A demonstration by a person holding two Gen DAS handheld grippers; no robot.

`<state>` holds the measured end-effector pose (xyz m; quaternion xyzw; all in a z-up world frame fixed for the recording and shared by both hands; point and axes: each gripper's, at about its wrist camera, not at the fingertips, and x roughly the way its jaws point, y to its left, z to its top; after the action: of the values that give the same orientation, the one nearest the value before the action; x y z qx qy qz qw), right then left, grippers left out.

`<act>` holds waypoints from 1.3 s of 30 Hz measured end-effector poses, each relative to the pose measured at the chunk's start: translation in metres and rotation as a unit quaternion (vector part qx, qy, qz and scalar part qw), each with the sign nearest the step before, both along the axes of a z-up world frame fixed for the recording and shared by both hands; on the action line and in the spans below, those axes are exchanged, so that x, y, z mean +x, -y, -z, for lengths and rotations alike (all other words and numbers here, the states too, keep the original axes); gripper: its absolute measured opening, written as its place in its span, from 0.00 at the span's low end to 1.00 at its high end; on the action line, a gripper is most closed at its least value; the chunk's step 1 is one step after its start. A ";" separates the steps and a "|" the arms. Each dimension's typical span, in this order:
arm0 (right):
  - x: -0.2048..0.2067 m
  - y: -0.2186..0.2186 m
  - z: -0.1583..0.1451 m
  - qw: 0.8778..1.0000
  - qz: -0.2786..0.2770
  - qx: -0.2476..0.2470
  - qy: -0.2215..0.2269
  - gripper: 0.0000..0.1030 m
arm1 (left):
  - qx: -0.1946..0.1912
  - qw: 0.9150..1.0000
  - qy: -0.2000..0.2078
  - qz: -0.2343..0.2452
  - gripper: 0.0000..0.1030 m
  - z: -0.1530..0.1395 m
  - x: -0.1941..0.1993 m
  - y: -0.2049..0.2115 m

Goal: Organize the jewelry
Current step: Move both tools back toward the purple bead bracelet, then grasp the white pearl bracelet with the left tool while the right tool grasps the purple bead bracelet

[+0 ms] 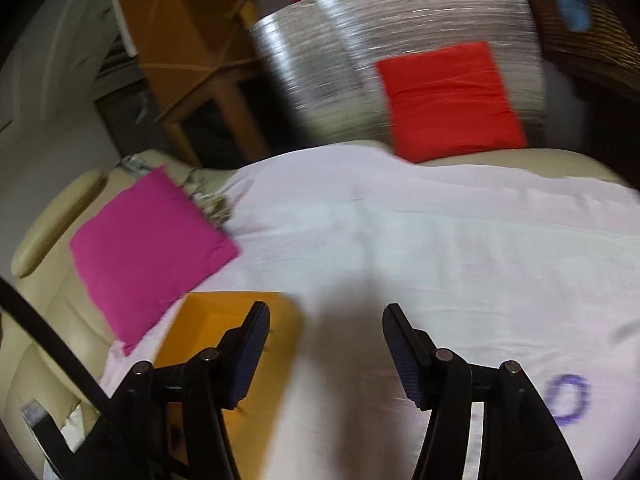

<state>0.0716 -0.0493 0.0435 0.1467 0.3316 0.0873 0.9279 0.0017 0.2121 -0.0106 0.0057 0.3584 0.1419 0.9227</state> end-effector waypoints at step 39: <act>-0.018 0.156 0.106 0.985 0.030 -0.068 -0.153 0.34 | -0.056 0.975 -0.056 0.210 0.43 0.038 0.082 0.193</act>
<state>0.0538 -0.2057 -0.0626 0.1046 0.4704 0.0130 0.8761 0.0833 0.0191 -0.0488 0.0374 0.4078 -0.0754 0.9092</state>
